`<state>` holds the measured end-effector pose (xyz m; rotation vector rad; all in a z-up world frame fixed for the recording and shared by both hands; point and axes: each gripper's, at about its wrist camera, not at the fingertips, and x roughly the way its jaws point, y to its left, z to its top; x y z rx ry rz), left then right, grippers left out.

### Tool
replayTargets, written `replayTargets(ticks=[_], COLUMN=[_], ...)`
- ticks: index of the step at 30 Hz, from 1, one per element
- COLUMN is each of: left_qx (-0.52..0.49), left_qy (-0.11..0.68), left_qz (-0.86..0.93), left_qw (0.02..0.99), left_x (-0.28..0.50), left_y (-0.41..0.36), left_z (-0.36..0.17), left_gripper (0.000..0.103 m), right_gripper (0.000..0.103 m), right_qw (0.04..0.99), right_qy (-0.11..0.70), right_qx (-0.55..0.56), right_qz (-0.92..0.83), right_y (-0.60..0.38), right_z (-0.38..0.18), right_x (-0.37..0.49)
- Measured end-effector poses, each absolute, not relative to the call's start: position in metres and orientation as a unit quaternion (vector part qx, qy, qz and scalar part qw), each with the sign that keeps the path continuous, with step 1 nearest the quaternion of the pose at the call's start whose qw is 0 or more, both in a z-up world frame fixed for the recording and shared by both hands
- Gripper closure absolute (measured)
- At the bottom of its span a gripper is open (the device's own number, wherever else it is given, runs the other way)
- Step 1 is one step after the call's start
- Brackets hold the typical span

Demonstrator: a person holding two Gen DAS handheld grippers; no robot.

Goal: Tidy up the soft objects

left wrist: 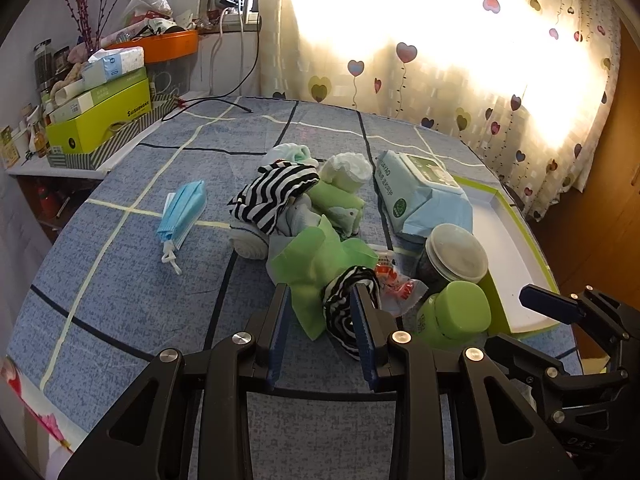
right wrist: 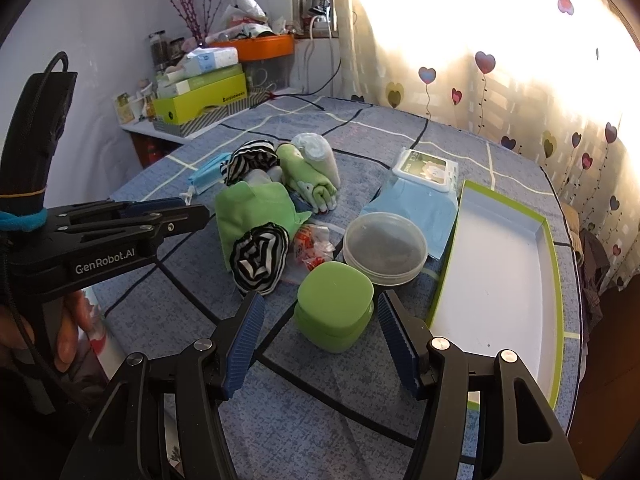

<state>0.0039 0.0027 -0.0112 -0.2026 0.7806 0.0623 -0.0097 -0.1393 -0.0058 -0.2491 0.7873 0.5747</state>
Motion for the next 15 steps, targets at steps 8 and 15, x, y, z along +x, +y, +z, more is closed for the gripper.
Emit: replayTargets(ticks=[8,15], left_qx=[-0.103,-0.103], left_qy=[0.383,0.383], left_qz=[0.030,0.023], left_qw=[0.917,0.918], left_x=[0.0060,0.0083], left_y=[0.0047,0.0040], left_z=[-0.0140,-0.0153], left_gripper=[0.071,0.071], right_gripper=[0.044,0.044], right_qw=[0.876,0.874], right_qy=[0.378,0.379], right_qx=[-0.117,-0.111], right_qz=[0.277,0.283], right_y=[-0.1392,-0.1375], right_z=[-0.0059,-0.0063], right_x=[-0.0083,-0.0042])
